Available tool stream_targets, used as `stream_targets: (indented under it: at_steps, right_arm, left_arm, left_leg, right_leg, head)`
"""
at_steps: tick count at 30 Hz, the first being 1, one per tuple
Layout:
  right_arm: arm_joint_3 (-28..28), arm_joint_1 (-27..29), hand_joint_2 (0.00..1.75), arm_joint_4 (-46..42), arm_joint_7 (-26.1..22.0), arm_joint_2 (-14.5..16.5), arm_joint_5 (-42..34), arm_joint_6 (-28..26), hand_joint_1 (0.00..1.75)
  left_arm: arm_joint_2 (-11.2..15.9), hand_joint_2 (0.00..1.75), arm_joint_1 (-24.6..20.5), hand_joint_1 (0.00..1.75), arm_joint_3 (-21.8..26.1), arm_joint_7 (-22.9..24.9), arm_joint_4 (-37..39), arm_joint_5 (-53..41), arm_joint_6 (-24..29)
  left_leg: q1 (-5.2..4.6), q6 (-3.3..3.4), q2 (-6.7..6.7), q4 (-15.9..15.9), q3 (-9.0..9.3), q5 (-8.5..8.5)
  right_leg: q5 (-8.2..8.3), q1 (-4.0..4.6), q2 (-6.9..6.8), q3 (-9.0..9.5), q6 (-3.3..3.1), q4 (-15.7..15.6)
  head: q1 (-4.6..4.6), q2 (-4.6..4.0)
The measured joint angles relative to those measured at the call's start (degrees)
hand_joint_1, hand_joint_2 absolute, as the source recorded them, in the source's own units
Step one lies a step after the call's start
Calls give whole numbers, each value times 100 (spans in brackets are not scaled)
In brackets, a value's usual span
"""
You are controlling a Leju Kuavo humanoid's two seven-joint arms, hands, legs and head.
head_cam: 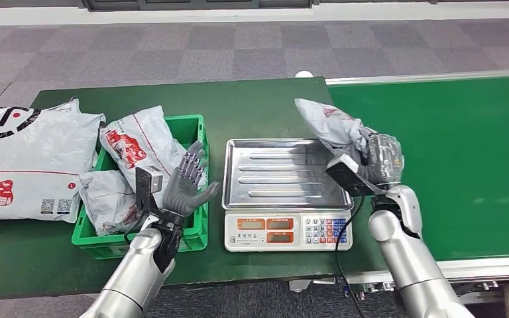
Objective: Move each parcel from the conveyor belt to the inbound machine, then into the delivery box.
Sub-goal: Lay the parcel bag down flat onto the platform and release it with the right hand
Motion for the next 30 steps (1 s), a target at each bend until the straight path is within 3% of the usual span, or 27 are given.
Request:
stream_targets:
  at_steps: [9, 16, 20, 26, 30]
  right_arm:
    - [1636, 34, 175, -177, 345, 281, 447, 176, 175]
    - [2344, 471, 175, -428, 573, 356, 602, 165, 175]
    - [2463, 564, 175, -520, 598, 363, 617, 168, 0]
    - [2469, 725, 175, -698, 712, 410, 486, 247, 0]
    - [2233, 858, 175, -890, 558, 420, -88, 451, 0]
  left_arm:
    - [-43, 175, -84, 0, -13, -42, 104, -38, 170]
    - [-89, 175, -182, 0, -58, -19, 211, -38, 145]
    - [-104, 175, -221, 0, -60, -20, 266, -38, 132]
    - [-106, 175, -280, 0, -66, -57, 360, -76, 97]
    - [-105, 175, -310, 0, -73, -80, 419, -120, 121]
  left_leg:
    - [1, -2, 1, 0, -10, 1]
    - [0, -1, -3, 0, -38, 1]
    - [-1, -1, -2, 1, -41, 2]
    - [-1, -1, -2, 1, -41, 1]
    - [-1, -1, -1, 1, -41, 2]
  right_leg:
    - [2, 1, 1, -18, -4, 0]
    - [3, 0, -3, -40, -3, -1]
    - [4, -1, -2, -44, -3, -2]
    - [4, -1, -3, -45, -3, -3]
    - [4, -1, -2, -46, -3, -3]
  head:
    - [-2, -1]
    - [-1, -1]
    - [-2, 0]
    - [-2, -1]
    - [-2, -1]
